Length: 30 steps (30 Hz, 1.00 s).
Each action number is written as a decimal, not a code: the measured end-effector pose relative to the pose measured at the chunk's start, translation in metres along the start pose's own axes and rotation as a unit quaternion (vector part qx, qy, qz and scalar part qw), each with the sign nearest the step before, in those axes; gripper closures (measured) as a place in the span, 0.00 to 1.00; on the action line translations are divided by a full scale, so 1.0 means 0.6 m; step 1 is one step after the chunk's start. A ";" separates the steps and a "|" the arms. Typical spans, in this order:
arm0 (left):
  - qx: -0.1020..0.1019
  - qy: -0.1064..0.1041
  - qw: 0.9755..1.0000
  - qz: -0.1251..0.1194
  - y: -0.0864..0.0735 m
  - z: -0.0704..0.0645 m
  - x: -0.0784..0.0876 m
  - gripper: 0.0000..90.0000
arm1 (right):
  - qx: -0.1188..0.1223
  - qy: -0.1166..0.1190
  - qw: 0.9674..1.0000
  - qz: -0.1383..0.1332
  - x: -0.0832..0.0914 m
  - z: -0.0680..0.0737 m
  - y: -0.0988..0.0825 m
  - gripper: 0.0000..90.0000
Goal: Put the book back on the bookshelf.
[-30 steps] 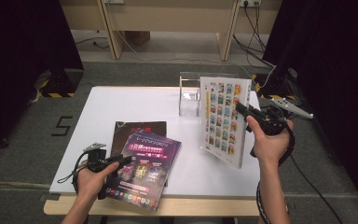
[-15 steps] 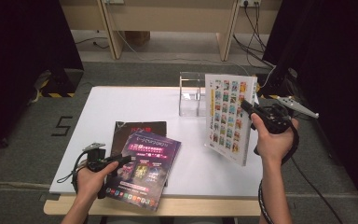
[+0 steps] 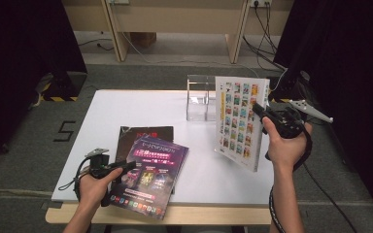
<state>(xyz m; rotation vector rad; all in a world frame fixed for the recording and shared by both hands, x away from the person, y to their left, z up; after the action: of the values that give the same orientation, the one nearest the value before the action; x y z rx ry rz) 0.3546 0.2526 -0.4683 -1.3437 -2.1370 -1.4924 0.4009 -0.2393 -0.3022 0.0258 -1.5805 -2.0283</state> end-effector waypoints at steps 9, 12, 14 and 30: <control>0.000 0.000 1.000 0.000 0.000 0.001 0.000 0.52 | 0.000 -0.004 1.000 -0.005 -0.003 -0.003 0.008 0.83; 0.001 0.001 1.000 -0.001 0.000 0.002 0.001 0.52 | 0.001 -0.007 1.000 -0.007 -0.003 -0.006 0.012 0.83; 0.001 0.001 1.000 -0.001 0.000 0.002 0.001 0.52 | 0.000 -0.008 1.000 -0.008 -0.003 -0.006 0.013 0.83; -0.001 0.001 1.000 0.001 0.001 0.002 0.001 0.52 | 0.002 -0.021 1.000 -0.022 -0.001 -0.010 0.031 0.83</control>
<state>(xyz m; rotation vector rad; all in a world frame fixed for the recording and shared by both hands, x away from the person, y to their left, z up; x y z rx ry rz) 0.3548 0.2540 -0.4681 -1.3434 -2.1323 -1.4946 0.4111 -0.2471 -0.2875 0.0185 -1.6245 -2.0709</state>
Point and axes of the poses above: each handheld gripper's, and its own axes: x roughly backward along the jaws, y roughly out of its top, z roughly to its left, the point moved 1 cm from there along -x, roughly forward along the jaws, and after that the axes turned 5 degrees about z, right-handed, at the moved point
